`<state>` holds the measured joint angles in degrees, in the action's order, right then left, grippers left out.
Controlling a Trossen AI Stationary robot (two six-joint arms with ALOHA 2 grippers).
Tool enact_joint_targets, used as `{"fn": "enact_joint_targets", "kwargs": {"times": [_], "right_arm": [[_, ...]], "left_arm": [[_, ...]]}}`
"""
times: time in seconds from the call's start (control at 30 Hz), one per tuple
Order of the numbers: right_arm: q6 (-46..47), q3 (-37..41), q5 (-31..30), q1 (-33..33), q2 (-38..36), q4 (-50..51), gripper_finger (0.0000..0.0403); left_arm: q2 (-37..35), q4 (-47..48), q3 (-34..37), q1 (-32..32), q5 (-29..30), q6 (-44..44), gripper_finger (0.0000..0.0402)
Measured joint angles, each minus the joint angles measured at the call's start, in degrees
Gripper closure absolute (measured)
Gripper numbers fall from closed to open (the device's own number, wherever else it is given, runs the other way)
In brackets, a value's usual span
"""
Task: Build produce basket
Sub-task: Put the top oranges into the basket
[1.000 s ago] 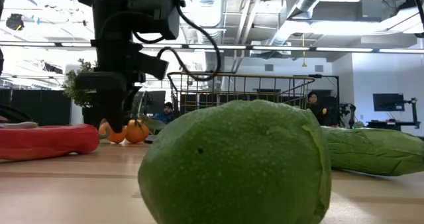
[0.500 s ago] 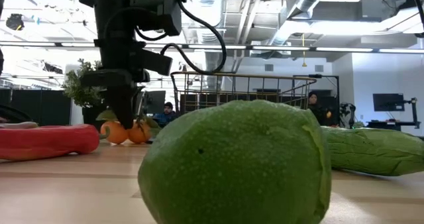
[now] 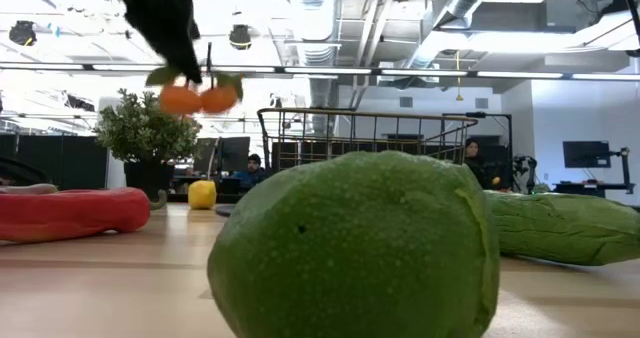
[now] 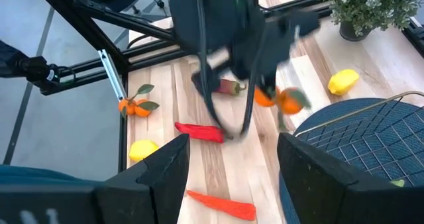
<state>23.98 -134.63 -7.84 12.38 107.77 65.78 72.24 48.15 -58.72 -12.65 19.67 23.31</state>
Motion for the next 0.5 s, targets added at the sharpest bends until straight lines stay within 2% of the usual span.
{"fn": "enact_joint_targets", "kwargs": {"times": [0.23,0.37,0.5], "right_arm": [[0.01,0.02,-0.04,0.00,-0.53,1.40,0.0155],[0.01,0.07,-3.37,0.00,-1.40,2.69,0.0164],[0.02,0.02,-11.05,0.37,-2.85,3.77,0.0214]], "left_arm": [[-10.71,-3.62,-0.02,0.95,7.08,1.20,0.0401],[-11.75,-5.51,-1.11,3.81,5.85,-0.14,0.0401],[-9.57,-5.31,-3.69,6.14,3.28,-3.94,0.0401]]}}
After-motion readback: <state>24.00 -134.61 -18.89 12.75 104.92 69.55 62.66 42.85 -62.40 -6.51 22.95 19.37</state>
